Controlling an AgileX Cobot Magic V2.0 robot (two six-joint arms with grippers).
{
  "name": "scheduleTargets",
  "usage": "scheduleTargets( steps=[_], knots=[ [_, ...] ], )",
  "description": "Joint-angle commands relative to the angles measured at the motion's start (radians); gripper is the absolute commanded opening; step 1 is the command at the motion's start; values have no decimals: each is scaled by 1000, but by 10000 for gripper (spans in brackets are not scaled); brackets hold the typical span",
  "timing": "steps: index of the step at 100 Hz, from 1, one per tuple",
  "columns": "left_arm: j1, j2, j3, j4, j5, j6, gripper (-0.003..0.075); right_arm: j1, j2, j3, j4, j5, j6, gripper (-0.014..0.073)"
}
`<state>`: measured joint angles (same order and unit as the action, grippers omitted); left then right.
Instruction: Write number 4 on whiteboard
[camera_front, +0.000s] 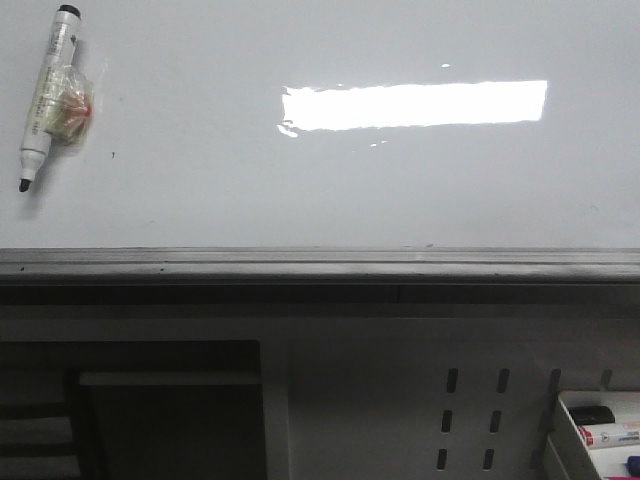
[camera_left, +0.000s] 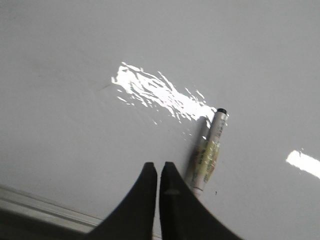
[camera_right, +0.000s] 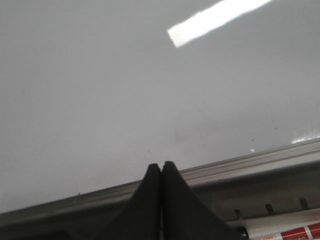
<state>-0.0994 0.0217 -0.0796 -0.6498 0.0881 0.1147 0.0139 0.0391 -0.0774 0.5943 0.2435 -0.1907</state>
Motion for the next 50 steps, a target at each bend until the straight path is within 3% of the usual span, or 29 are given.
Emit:
scheduleTargets(
  steps=[1,19,37,42,50],
  knots=[
    [-6,91,-114,78,36,7,-21,-6,101,-116,-59,32,-3,-49],
    [-6,313,-284,155,169,9,-20,-6,348,-295,-82,179,-62,-50],
    [-6,501,-394,153,238,91,-20,-6,508,-411,-82,227,-93,-46],
    [-6,543,-414,150,248,105,-20,-6,536,-431,-82,233,-104,-20],
    [-6,608,-441,121,253,142,-1,-6,573,-448,-50,245,-153,97]
  ],
)
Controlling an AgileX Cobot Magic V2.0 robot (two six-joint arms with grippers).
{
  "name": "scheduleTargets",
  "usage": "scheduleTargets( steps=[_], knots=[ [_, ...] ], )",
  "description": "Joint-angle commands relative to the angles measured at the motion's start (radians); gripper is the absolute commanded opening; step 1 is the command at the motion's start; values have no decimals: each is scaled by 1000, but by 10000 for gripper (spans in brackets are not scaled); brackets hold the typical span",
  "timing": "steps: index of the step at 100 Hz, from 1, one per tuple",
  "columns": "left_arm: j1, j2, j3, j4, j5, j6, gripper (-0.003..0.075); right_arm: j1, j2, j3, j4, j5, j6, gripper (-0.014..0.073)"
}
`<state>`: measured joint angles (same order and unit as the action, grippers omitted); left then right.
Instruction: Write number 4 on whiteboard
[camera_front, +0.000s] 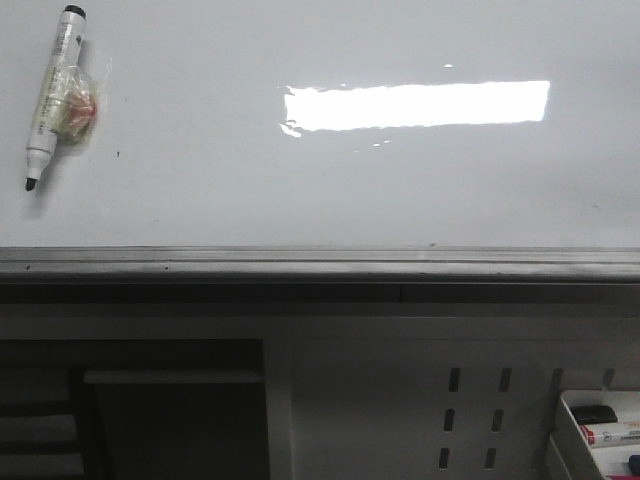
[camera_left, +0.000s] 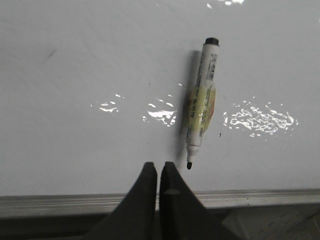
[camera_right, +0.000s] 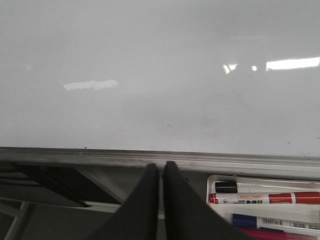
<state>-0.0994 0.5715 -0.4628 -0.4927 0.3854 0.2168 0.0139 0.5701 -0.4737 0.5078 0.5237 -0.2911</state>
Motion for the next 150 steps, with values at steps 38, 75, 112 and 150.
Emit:
scheduleTargets(
  steps=[38,75,112,150],
  knots=[
    [-6,301,-122,-635,-19,630,417,-6,88,-60,94,-65,-87,457],
    [-6,520,-202,-887,51,917,417,-6,88,-60,94,-64,-87,457],
    [-6,651,-280,-901,93,954,417,-6,88,-60,94,-66,-87,457],
    [-6,722,-295,-895,84,954,151,-6,88,-60,94,-66,-88,457]
  ],
)
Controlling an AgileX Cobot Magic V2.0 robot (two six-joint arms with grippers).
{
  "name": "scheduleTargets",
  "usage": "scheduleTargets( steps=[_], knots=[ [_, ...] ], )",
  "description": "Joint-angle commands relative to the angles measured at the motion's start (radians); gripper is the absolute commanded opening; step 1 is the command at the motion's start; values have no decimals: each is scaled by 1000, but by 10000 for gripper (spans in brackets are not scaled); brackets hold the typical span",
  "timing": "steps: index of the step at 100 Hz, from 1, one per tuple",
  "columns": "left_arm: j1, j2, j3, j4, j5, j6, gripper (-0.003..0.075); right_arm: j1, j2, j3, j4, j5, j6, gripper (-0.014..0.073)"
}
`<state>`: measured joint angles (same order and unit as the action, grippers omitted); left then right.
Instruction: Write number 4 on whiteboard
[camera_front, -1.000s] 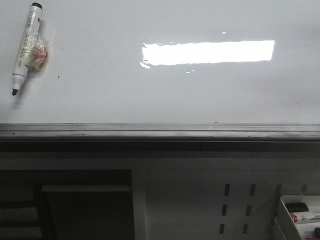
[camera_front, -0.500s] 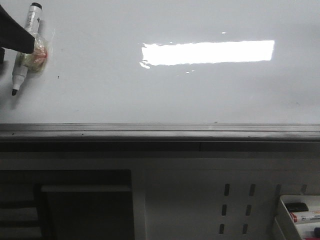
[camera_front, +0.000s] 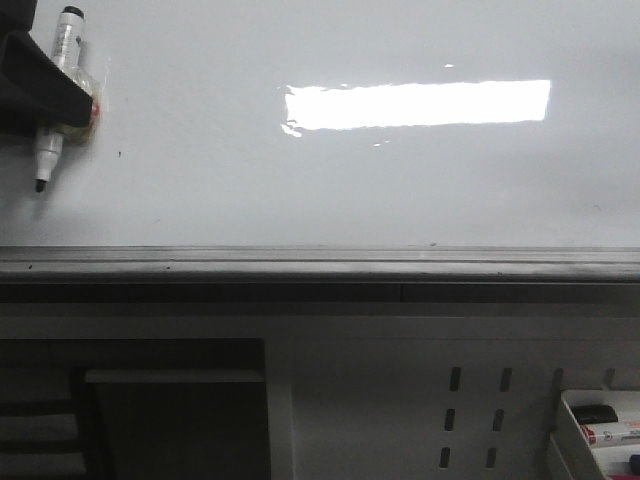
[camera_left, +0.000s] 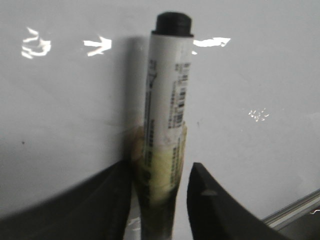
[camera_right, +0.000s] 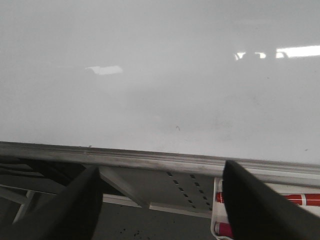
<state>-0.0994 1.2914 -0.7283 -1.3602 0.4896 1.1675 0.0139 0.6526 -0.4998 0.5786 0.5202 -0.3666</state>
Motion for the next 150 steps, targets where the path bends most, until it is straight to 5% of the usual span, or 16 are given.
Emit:
scheduleTargets(
  steps=[1,16,43,60,83,110,150],
  knots=[
    [-6,2,-29,-27,-18,3,144,-6,5,-34,23,-63,-13,457],
    [-6,4,-29,-25,-13,7,-23,-6,5,-34,23,-63,-13,457],
    [-6,-55,-29,-18,128,169,-20,-6,5,-35,53,-27,-44,456],
    [-51,-160,-29,45,215,245,-20,-2,45,-69,332,96,-314,434],
    [-266,-223,-29,222,146,245,-20,0,215,-196,637,390,-599,405],
    [-486,-209,-34,281,-35,245,-20,75,409,-374,627,593,-606,405],
    [-589,-110,-97,391,-70,173,-20,294,550,-537,514,486,-549,405]
  ],
)
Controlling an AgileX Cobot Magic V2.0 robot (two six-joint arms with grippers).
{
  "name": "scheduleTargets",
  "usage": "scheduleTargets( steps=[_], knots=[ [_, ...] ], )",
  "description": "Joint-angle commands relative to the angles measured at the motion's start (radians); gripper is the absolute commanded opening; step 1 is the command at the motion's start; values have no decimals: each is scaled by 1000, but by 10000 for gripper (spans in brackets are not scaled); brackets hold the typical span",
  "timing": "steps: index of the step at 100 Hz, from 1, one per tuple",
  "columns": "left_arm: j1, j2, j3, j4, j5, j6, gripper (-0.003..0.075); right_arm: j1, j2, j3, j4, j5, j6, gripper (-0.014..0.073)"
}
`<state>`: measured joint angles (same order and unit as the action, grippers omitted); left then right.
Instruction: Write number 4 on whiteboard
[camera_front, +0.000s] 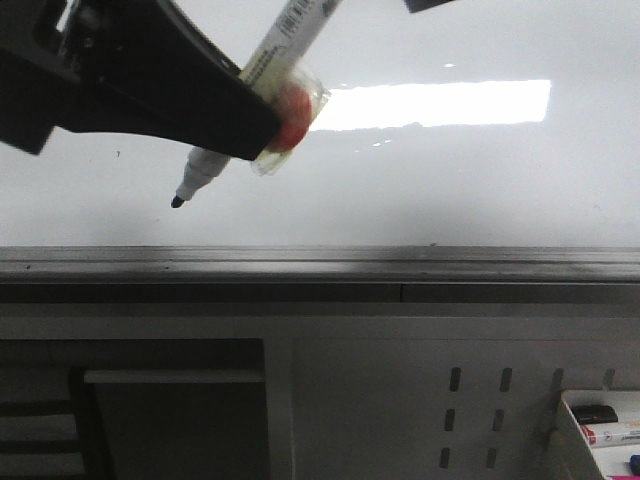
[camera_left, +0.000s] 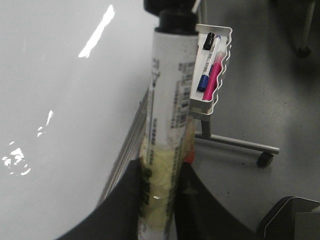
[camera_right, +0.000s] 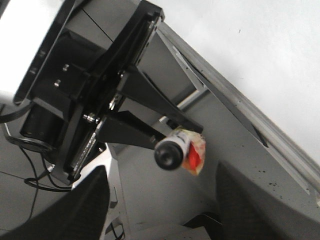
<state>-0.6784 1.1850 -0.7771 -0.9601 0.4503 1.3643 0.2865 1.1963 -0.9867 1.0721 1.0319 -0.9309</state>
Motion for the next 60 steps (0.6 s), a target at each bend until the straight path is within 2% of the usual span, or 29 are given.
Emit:
scheduleTargets(
  steps=[1,60],
  knots=[
    [-10,-3,-51,-7,-31,-24,-20,24,8,-53,21,-25,15,405],
    [-14,16,-68,39,-38,-24,-20,51,182,-157,14,33,19,405]
  ],
)
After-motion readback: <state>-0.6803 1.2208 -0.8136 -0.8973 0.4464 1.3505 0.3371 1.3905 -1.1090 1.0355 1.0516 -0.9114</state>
